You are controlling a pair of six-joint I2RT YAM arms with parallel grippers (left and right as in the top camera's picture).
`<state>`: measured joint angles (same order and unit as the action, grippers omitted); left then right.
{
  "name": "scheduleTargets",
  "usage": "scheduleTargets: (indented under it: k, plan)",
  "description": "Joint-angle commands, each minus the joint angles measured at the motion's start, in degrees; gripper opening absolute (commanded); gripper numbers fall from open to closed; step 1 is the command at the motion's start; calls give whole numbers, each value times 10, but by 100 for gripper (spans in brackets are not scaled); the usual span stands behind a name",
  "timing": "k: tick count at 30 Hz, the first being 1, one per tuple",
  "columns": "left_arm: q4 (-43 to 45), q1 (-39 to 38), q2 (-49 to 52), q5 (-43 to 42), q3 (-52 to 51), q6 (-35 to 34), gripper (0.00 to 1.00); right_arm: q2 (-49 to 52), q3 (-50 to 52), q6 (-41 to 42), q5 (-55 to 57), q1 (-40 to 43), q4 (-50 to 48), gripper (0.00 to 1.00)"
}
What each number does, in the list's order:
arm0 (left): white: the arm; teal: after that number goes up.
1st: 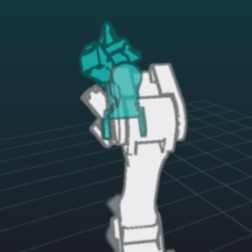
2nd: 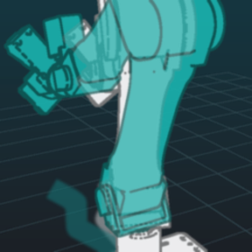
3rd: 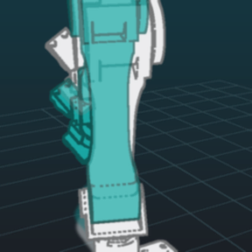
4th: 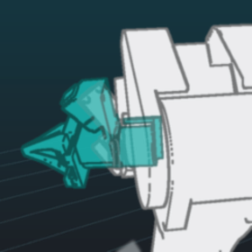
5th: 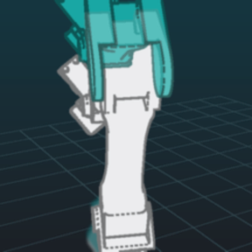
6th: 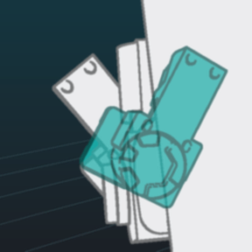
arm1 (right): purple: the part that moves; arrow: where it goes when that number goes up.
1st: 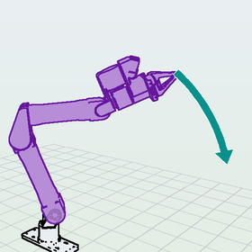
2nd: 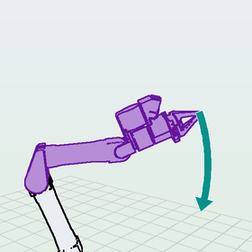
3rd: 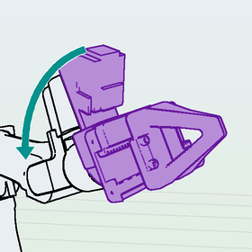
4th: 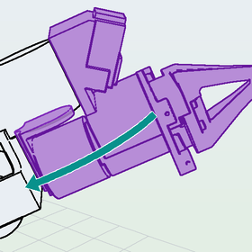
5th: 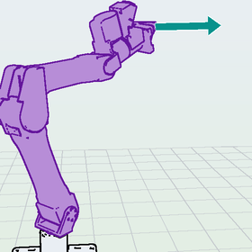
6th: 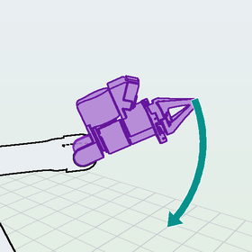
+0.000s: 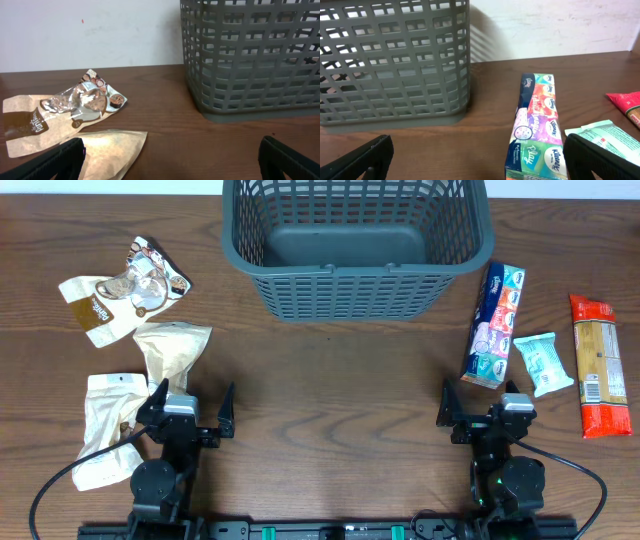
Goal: Pack container
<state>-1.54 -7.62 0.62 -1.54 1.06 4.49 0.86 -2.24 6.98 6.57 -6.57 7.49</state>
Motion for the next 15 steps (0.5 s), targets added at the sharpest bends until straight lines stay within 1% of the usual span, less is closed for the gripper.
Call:
scheduleTargets:
  k: [1,15]
  plan:
    - [-25,-2,-4,5,-8,-3,99,-3,2,-2,-3,-4,-5,99]
    - [-25,-2,-4,5,-8,-3,99,-2,2,-2,-8,-4,-3,99]
